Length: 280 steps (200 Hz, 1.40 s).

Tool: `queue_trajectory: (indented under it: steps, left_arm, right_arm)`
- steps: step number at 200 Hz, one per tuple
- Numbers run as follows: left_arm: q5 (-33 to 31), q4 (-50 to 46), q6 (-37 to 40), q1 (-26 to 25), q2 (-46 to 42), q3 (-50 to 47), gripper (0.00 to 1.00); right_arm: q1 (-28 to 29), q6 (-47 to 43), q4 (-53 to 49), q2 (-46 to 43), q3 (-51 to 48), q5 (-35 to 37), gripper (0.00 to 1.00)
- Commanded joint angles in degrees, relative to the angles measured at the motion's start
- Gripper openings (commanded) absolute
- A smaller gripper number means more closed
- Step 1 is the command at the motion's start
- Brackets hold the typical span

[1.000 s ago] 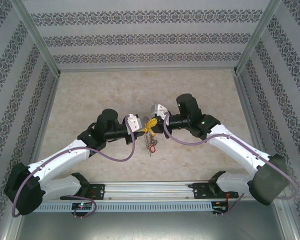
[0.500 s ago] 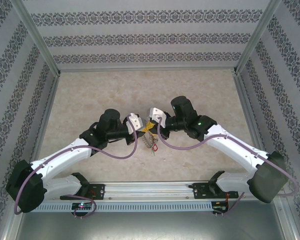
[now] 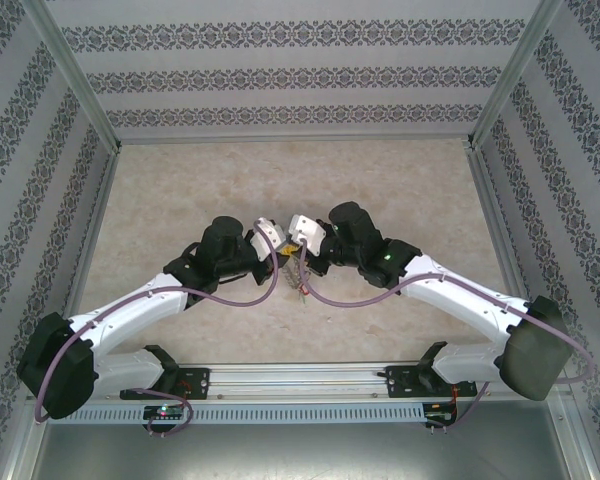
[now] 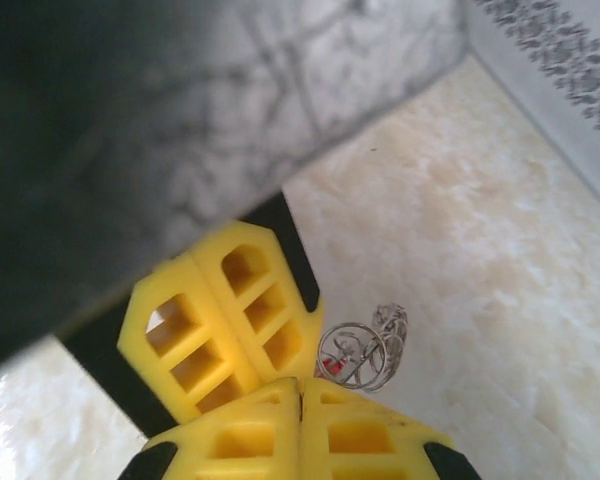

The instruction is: Put the keys on the keyring

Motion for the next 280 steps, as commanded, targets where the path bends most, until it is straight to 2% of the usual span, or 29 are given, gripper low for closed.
queue_trajectory:
  steps: [1, 43, 97, 155, 195, 218, 246, 265, 280]
  left_arm:
    - [6.9, 14.2, -0.7, -1.2, -2.9, 3.3, 0.0]
    - [5.3, 10.7, 2.8, -1.2, -4.1, 1.4, 0.0]
    - [4.0, 11.1, 4.4, -1.2, -2.0, -0.4, 0.0]
    - [4.1, 17.4, 1.3, -1.2, 2.2, -2.5, 0.0]
    - [4.6, 26.3, -0.6, -1.2, 6.9, -5.6, 0.0]
    - [4.4, 32.0, -1.2, -1.2, 10.1, -7.5, 0.0]
    - [4.2, 36.0, -2.2, -1.2, 13.6, -8.3, 0.0]
    - [4.0, 36.9, -2.6, -1.1, 15.1, -8.3, 0.0]
    - [4.3, 37.1, -2.6, -1.1, 15.9, -8.0, 0.0]
  right_arm:
    - [-0.6, 2.8, -0.5, 1.4, -3.7, 11.0, 0.0]
    - [-3.9, 7.1, 1.6, -2.4, -4.6, -0.7, 0.0]
    - [-7.9, 13.0, 4.9, -6.6, -6.1, -10.2, 0.0]
    - [-13.4, 18.5, 5.1, -7.9, -9.6, -23.4, 0.0]
    - [-14.2, 21.0, 7.3, -6.6, -13.2, -22.4, 0.0]
    - [-15.4, 22.5, 8.7, -5.7, -14.6, -26.8, 0.0]
    - [-17.5, 24.5, 5.9, -3.7, -15.4, -21.3, 0.0]
    - [-20.5, 29.3, 4.3, -0.3, -14.9, -22.3, 0.0]
    - [-21.3, 31.4, 3.2, 1.7, -14.8, -20.4, 0.0]
